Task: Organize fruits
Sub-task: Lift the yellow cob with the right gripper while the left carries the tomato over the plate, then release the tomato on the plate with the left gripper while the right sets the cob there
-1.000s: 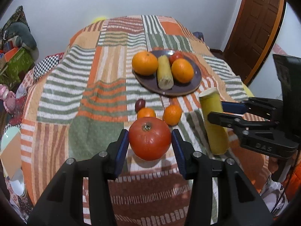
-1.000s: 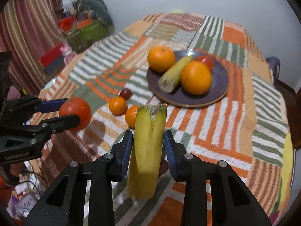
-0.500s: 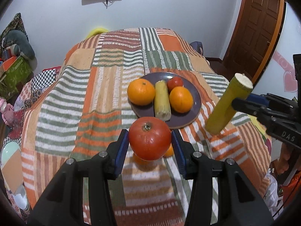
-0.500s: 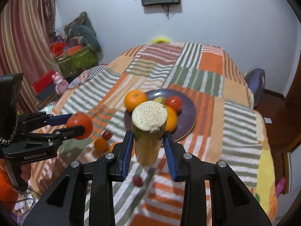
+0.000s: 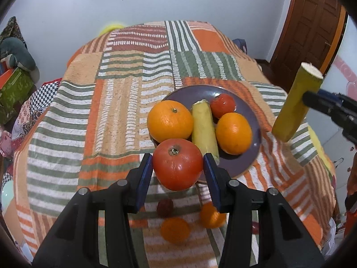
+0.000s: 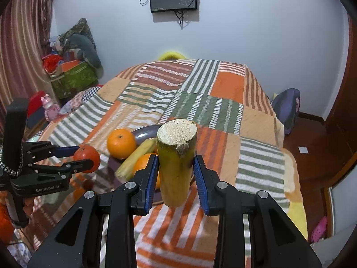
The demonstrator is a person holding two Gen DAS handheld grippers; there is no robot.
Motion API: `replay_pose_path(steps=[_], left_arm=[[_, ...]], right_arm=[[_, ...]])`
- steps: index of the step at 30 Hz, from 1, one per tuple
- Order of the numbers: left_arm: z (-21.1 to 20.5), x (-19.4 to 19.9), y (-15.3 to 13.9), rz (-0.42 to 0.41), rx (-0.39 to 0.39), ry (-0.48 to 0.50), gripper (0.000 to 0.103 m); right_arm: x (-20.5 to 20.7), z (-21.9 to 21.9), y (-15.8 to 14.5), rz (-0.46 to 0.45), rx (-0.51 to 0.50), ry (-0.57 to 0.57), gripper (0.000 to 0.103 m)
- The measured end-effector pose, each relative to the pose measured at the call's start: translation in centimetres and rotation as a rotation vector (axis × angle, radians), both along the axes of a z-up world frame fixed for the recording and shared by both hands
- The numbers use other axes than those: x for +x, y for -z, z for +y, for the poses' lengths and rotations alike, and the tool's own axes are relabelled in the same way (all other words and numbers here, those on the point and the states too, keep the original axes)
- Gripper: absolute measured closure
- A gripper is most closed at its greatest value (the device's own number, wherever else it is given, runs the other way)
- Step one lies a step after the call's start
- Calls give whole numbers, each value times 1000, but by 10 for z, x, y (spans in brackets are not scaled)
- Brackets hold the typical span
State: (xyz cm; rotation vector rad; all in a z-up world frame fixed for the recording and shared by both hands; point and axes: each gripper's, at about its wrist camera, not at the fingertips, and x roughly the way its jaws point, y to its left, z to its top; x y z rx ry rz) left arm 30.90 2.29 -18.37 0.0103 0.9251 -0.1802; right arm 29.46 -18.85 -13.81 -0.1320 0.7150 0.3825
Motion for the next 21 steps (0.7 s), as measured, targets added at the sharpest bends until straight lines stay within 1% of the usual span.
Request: replay_pose_path(steps=[3, 7, 10, 12, 18, 19, 21], left_arm=[[-2, 10, 7, 15, 3, 4, 57], [-5, 22, 15, 29, -2, 7, 57], [-7, 23, 14, 12, 5, 24, 57], [-9, 23, 14, 4, 16, 29, 57], [-10, 24, 23, 42, 4, 34, 56], [-10, 24, 23, 41, 1, 32, 56], [-9, 25, 24, 44, -1, 31, 56]], right_arm=[[12, 2, 6, 15, -12, 1, 73], [24, 5, 17, 54, -5, -11, 73], [32, 9, 25, 82, -6, -19, 73], [36, 11, 27, 82, -1, -17, 73], [56, 13, 33, 101, 16, 3, 74], [59, 13, 34, 106, 19, 7, 74], [65, 14, 37, 118, 12, 16, 78]])
